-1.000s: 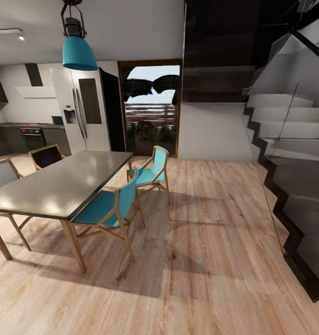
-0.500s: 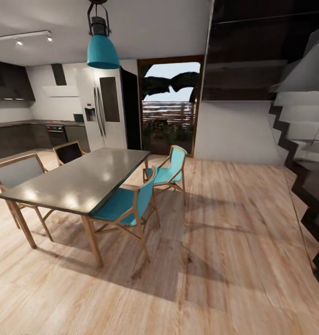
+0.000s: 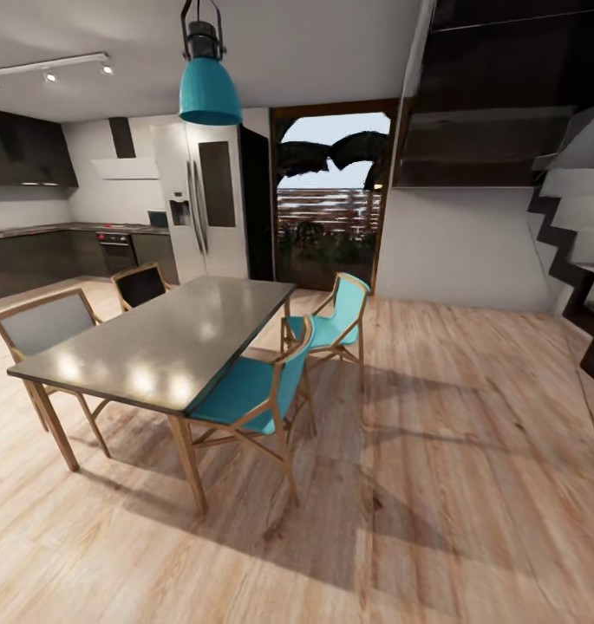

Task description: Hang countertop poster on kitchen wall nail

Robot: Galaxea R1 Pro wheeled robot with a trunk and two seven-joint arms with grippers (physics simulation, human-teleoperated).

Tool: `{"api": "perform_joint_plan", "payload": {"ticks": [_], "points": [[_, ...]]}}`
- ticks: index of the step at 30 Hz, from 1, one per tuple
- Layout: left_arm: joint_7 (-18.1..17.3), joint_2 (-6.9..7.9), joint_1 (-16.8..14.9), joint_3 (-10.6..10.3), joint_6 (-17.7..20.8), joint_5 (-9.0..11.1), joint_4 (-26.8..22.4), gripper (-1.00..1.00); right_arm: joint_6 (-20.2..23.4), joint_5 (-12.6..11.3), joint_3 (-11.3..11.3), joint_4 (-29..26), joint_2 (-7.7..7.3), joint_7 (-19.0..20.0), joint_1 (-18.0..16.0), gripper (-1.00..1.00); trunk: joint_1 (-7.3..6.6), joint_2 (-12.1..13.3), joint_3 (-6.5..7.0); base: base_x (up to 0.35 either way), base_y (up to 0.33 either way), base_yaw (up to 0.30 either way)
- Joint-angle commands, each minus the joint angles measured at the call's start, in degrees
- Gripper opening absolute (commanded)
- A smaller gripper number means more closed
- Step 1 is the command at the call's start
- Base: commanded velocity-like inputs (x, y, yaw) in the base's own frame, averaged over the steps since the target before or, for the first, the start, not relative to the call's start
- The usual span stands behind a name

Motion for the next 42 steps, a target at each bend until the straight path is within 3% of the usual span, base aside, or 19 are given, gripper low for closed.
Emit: {"api": "perform_joint_plan", "payload": {"ticks": [1,13,23,42], "points": [[0.03,-0.01,0.01,0.02,-0.12,-0.03,-0.03,1.00,-0.08,0.54,0.14,0.05,0.03,-0.45,-0.03,1.00,0.02,-0.02,-0.04,0.218,0.237,0.012],[0.10,-0.01,0.01,0.12,-0.12,-0.03,-0.03,1.00,-0.19,0.46,0.06,-0.03,0.51,-0.86,-0.03,1.00,0.02,-0.02,-0.06,0.108,0.118,0.214],[0.03,-0.01,0.01,2.59,-0.12,-0.03,-0.03,1.00,-0.20,0.61,0.10,-0.03,0.55,-0.88,-0.03,1.00,0.02,-0.02,-0.30,0.212,0.177,0.280],[0.02,-0.01,0.01,2.83,-0.12,-0.03,-0.03,1.00,-0.24,0.65,0.14,-0.03,0.55,-0.88,-0.03,1.00,0.02,-0.02,-0.96,0.237,0.214,0.275]]}}
